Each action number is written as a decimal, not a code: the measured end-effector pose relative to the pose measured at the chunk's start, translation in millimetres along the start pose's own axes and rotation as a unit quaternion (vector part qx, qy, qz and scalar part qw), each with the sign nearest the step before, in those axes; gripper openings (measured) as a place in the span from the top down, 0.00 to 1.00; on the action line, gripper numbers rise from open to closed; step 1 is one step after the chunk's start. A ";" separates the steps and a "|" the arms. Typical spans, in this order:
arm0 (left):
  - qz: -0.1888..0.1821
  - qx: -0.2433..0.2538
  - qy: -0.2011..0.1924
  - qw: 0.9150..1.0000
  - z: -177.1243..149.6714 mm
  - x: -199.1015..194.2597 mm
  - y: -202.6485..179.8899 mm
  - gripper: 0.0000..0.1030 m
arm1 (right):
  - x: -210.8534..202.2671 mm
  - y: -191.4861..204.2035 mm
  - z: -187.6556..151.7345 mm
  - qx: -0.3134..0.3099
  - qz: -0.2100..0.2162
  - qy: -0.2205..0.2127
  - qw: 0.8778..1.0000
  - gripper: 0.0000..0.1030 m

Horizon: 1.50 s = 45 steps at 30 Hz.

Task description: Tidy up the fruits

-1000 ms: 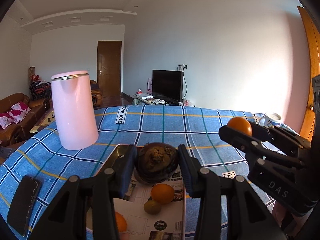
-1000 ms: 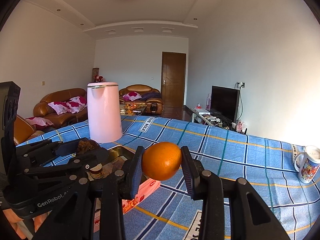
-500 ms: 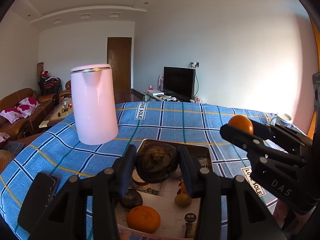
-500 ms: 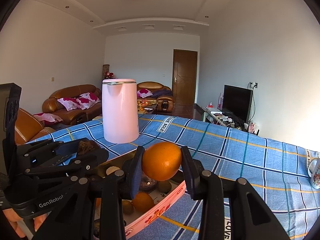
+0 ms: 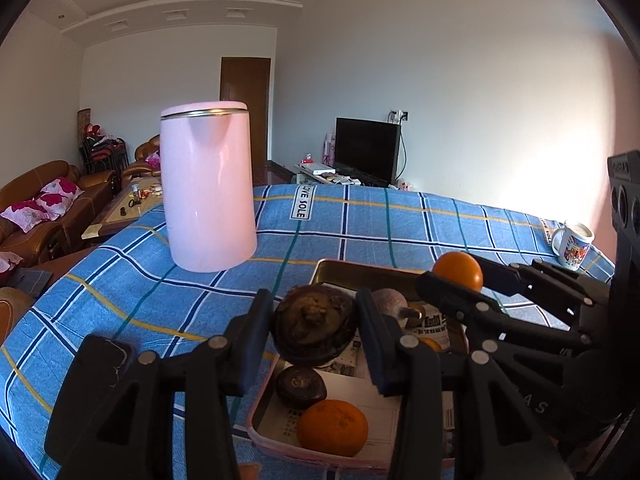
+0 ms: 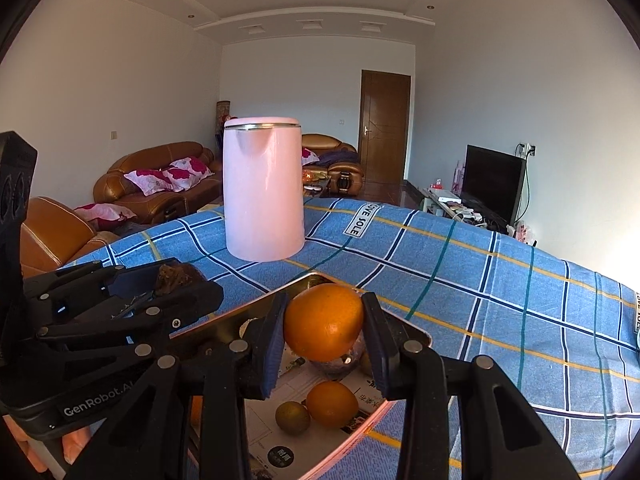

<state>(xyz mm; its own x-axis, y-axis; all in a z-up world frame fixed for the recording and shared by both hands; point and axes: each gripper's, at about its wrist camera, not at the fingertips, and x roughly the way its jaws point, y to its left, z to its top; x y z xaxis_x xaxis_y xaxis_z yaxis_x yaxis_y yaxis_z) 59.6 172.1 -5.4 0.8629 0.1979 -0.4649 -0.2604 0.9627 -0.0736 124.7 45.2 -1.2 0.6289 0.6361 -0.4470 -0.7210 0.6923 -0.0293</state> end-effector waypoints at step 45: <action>0.006 0.002 -0.010 1.000 -10.4 -31.9 -5.8 0.00 | -53.2 -18.7 -28.1 0.027 -0.026 0.014 0.999 0.29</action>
<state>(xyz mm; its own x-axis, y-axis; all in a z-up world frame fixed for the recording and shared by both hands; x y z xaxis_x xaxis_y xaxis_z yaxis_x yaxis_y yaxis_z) 29.1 158.3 0.7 0.8686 0.2122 -0.4478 -0.2681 0.9612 -0.0644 96.6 -11.1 -2.0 0.6554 0.5898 -0.4719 -0.6708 0.7416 -0.0048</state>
